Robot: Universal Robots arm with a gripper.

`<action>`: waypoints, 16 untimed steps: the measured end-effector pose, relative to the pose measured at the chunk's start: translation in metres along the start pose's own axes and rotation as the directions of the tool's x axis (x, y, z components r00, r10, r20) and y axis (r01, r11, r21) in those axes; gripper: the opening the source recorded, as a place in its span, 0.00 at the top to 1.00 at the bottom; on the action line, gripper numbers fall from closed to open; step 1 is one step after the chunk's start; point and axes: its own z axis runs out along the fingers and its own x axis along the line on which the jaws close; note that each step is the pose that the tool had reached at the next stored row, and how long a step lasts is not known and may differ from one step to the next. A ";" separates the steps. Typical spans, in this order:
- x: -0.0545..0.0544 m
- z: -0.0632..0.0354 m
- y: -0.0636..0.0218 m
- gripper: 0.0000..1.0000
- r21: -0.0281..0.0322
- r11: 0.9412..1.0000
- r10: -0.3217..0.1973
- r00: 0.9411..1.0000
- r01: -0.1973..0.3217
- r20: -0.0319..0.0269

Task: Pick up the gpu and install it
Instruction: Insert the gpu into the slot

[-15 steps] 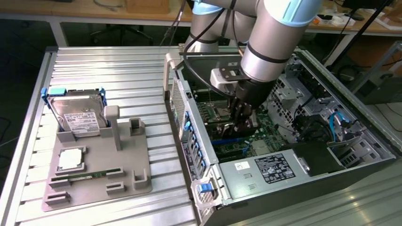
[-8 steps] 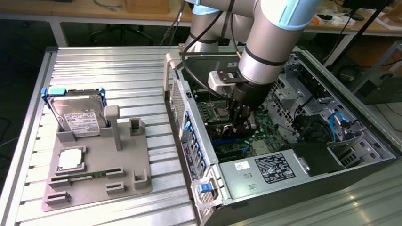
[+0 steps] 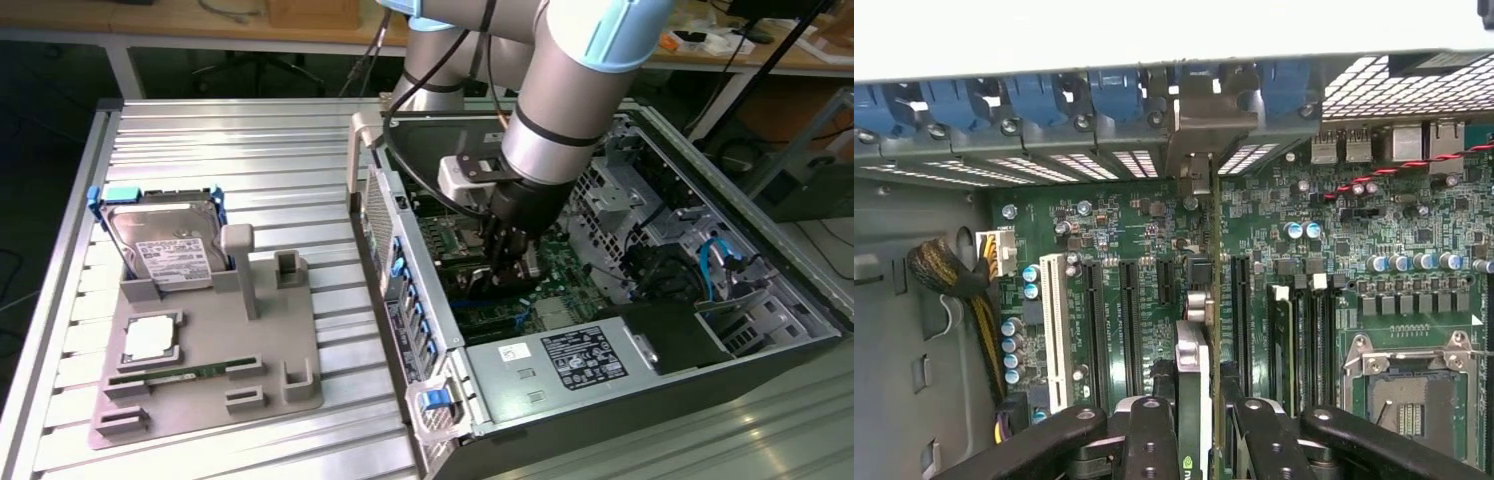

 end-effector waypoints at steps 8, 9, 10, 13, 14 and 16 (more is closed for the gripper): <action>0.000 0.0019 0.0000 0.73 0.000 1.000 0.000 1.000 0.000 0.000; 0.000 0.0026 0.0000 0.73 0.000 1.000 0.000 1.000 0.000 0.001; 0.000 0.0026 -0.0001 0.73 0.000 1.000 0.000 1.000 0.000 0.000; 0.000 0.0031 -0.0011 0.73 0.000 1.000 0.000 1.000 0.000 0.000; 0.000 0.0032 -0.0017 0.73 0.000 1.000 0.000 1.000 0.000 0.000; 0.000 0.0032 -0.0023 0.73 0.000 1.000 0.000 1.000 0.000 0.000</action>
